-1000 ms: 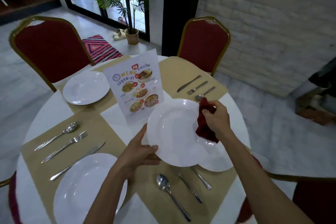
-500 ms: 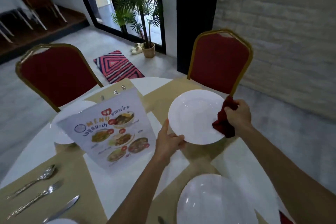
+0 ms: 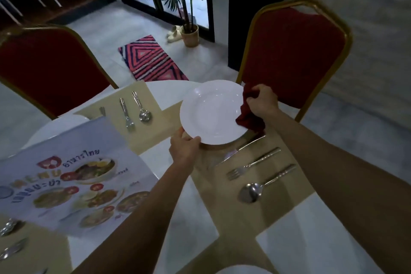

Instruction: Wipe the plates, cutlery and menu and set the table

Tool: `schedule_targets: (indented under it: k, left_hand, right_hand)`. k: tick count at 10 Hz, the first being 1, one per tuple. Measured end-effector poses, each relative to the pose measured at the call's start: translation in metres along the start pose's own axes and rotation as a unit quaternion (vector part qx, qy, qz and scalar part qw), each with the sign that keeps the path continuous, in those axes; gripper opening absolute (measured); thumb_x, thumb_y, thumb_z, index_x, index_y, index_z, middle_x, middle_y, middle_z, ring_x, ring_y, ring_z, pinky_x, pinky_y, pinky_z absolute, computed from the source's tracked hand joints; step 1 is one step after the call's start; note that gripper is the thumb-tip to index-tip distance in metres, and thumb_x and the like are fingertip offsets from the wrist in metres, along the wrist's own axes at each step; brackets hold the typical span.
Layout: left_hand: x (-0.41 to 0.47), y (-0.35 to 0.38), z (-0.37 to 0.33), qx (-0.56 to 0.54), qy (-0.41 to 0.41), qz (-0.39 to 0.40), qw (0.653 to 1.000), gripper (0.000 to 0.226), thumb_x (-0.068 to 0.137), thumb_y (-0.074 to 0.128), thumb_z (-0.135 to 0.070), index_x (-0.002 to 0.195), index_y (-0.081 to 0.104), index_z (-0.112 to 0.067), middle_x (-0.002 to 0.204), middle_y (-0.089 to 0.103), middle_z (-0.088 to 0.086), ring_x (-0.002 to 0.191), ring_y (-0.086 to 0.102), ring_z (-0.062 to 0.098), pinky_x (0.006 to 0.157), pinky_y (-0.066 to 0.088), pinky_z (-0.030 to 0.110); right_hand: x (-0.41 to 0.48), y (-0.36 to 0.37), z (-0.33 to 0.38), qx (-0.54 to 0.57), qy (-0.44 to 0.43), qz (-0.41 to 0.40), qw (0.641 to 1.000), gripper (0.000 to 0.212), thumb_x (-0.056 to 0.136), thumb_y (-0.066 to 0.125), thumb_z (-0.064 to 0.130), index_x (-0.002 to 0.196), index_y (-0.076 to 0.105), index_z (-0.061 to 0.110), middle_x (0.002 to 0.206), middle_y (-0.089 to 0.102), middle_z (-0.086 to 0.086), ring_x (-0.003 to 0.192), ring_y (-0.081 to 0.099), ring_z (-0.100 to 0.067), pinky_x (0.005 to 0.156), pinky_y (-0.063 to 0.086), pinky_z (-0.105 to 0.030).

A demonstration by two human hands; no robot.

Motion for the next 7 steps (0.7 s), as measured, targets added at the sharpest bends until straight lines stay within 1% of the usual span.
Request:
schedule_targets:
  k: [1, 2, 3, 4, 5, 6, 7]
  left_hand:
    - [0.014, 0.003, 0.007, -0.006, -0.011, 0.0, 1.0, 0.066, 0.086, 0.07, -0.014, 0.146, 0.049, -0.031, 0.126, 0.067, 0.003, 0.105, 0.057, 0.019, 0.09, 0.047, 0.03]
    - [0.018, 0.004, 0.007, 0.004, 0.003, -0.004, 1.0, 0.065, 0.089, 0.068, -0.018, 0.148, 0.046, -0.031, 0.13, 0.066, 0.004, 0.112, 0.06, 0.021, 0.093, 0.047, 0.032]
    - [0.017, 0.006, 0.005, 0.022, 0.013, -0.007, 1.0, 0.063, 0.093, 0.065, -0.023, 0.151, 0.042, -0.034, 0.132, 0.065, 0.005, 0.119, 0.059, 0.024, 0.098, 0.045, 0.034]
    - [0.018, 0.006, 0.007, 0.023, 0.015, -0.001, 1.0, 0.063, 0.094, 0.065, -0.022, 0.151, 0.04, -0.035, 0.132, 0.064, 0.003, 0.114, 0.06, 0.021, 0.099, 0.049, 0.037]
    - [0.021, 0.007, 0.014, 0.008, 0.004, 0.023, 1.0, 0.065, 0.093, 0.066, -0.022, 0.151, 0.04, -0.034, 0.134, 0.064, 0.007, 0.119, 0.061, 0.023, 0.104, 0.05, 0.047]
    - [0.02, 0.0, 0.015, 0.01, -0.012, 0.022, 1.0, 0.069, 0.093, 0.068, -0.024, 0.154, 0.036, -0.029, 0.139, 0.06, 0.011, 0.125, 0.058, 0.027, 0.108, 0.047, 0.047]
    - [0.025, -0.006, 0.018, 0.038, -0.033, 0.007, 0.999, 0.076, 0.093, 0.069, -0.029, 0.157, 0.028, -0.023, 0.149, 0.05, 0.012, 0.134, 0.05, 0.03, 0.112, 0.042, 0.048]
  right_hand:
    - [0.014, 0.012, 0.0, -0.005, -0.003, 0.016, 1.0, 0.04, 0.097, 0.062, 0.01, 0.136, 0.058, 0.014, 0.138, 0.06, -0.011, 0.126, 0.057, -0.028, 0.1, 0.044, -0.029]
    - [0.021, 0.019, -0.002, -0.01, -0.002, 0.027, 1.0, 0.039, 0.097, 0.06, 0.007, 0.136, 0.059, 0.014, 0.137, 0.06, -0.011, 0.125, 0.057, -0.027, 0.095, 0.044, -0.028]
    - [0.023, 0.021, 0.0, -0.002, -0.004, 0.024, 1.0, 0.039, 0.097, 0.06, 0.006, 0.135, 0.061, 0.015, 0.136, 0.061, -0.01, 0.123, 0.058, -0.027, 0.096, 0.047, -0.03]
    - [0.023, 0.021, 0.003, -0.02, -0.008, 0.03, 0.999, 0.039, 0.097, 0.059, 0.005, 0.135, 0.06, 0.014, 0.136, 0.061, -0.011, 0.124, 0.058, -0.027, 0.098, 0.047, -0.032]
    - [0.023, 0.021, 0.006, -0.064, -0.022, 0.053, 0.996, 0.043, 0.099, 0.06, 0.008, 0.142, 0.055, 0.012, 0.143, 0.056, -0.014, 0.131, 0.053, -0.03, 0.107, 0.045, -0.036]
    - [0.016, 0.013, 0.013, -0.103, -0.049, 0.069, 0.991, 0.042, 0.101, 0.06, 0.013, 0.142, 0.054, 0.013, 0.143, 0.054, -0.015, 0.13, 0.054, -0.031, 0.105, 0.045, -0.037]
    - [0.015, -0.006, 0.022, -0.152, -0.068, 0.022, 0.986, 0.038, 0.099, 0.061, 0.016, 0.137, 0.058, 0.018, 0.136, 0.059, -0.013, 0.121, 0.059, -0.032, 0.096, 0.05, -0.038]
Point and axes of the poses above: each hand's wrist, its own x-axis towards the middle knuckle, its own y-axis out of the palm, z = x × y, the point moved 7 cm from there along x, towards the middle knuckle
